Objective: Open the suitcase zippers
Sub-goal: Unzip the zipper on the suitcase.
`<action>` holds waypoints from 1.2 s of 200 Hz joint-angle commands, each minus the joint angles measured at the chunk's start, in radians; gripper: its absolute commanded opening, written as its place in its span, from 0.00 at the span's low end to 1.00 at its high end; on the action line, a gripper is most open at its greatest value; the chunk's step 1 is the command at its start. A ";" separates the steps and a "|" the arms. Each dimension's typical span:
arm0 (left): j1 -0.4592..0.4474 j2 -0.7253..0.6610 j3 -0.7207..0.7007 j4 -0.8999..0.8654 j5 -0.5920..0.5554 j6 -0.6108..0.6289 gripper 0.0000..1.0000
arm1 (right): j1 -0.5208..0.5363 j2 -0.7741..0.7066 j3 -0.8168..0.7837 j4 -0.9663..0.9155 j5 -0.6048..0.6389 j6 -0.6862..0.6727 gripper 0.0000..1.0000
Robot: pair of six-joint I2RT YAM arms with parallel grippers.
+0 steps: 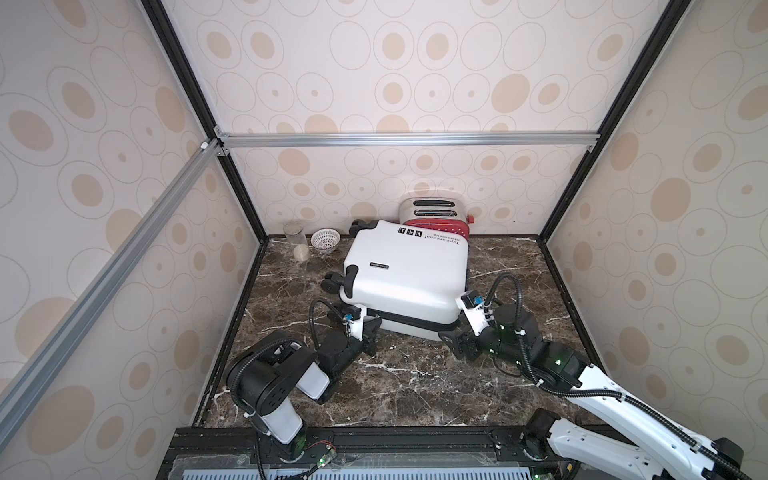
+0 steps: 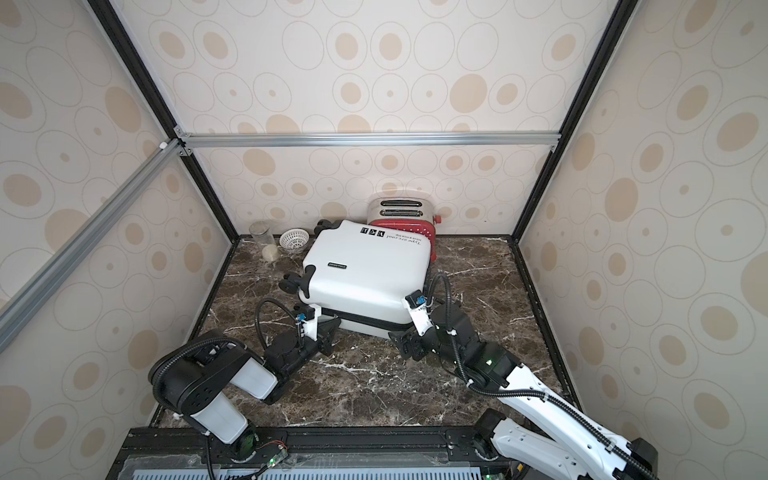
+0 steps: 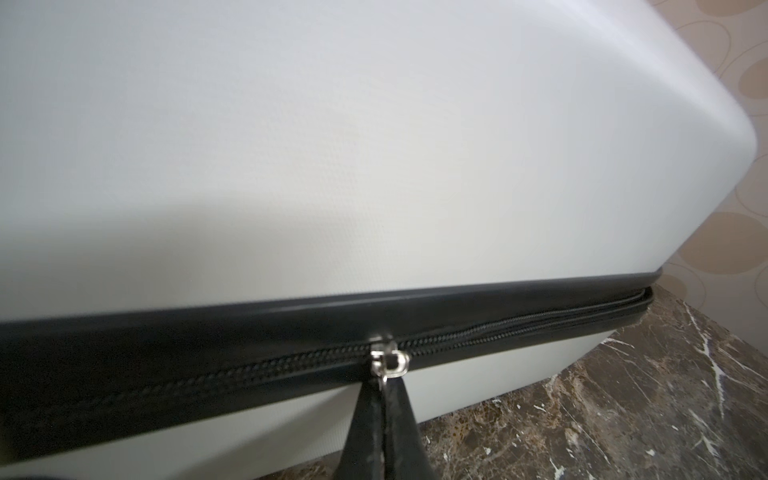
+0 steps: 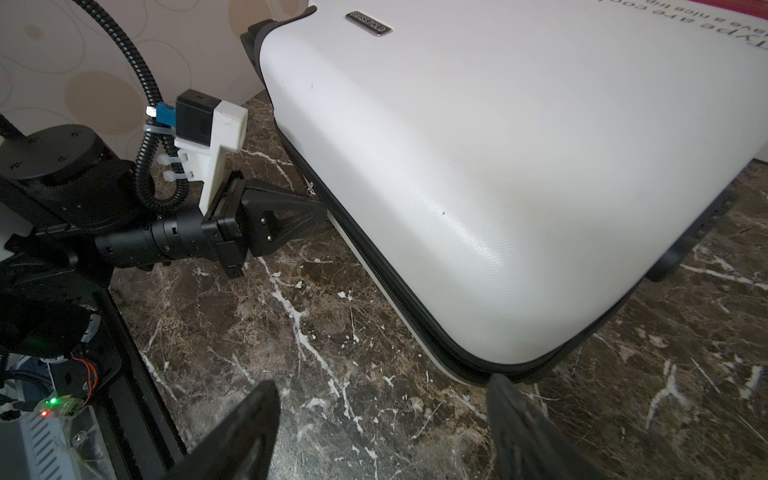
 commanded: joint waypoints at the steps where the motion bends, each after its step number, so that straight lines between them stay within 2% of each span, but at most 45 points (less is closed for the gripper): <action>1: 0.006 -0.076 0.014 0.014 0.011 0.016 0.00 | 0.002 0.035 0.078 -0.014 -0.016 -0.059 0.78; 24: -0.013 -0.155 0.055 -0.159 0.038 0.073 0.00 | 0.050 0.124 0.158 -0.038 0.045 -0.220 0.79; 49: -0.051 -0.221 0.119 -0.343 0.056 0.132 0.00 | 0.101 0.251 0.247 -0.071 0.130 -0.476 0.87; 73: -0.094 -0.229 0.154 -0.379 0.090 0.137 0.00 | 0.134 0.365 0.299 -0.061 0.226 -0.696 0.93; 104: -0.123 -0.216 0.157 -0.392 0.089 0.120 0.00 | 0.134 0.464 0.319 0.028 0.276 -0.847 0.96; 136: -0.123 -0.260 0.128 -0.453 0.045 0.138 0.00 | 0.108 0.569 0.330 0.010 0.328 -0.916 0.98; 176: -0.122 -0.341 0.117 -0.578 -0.031 0.181 0.00 | 0.064 0.657 0.369 -0.102 0.328 -0.899 0.95; 205: -0.108 -0.399 0.109 -0.667 -0.109 0.190 0.00 | 0.049 0.661 0.348 -0.165 0.295 -0.858 0.93; 240: -0.066 -0.454 0.097 -0.753 -0.148 0.194 0.00 | 0.043 0.650 0.315 -0.198 0.281 -0.828 0.92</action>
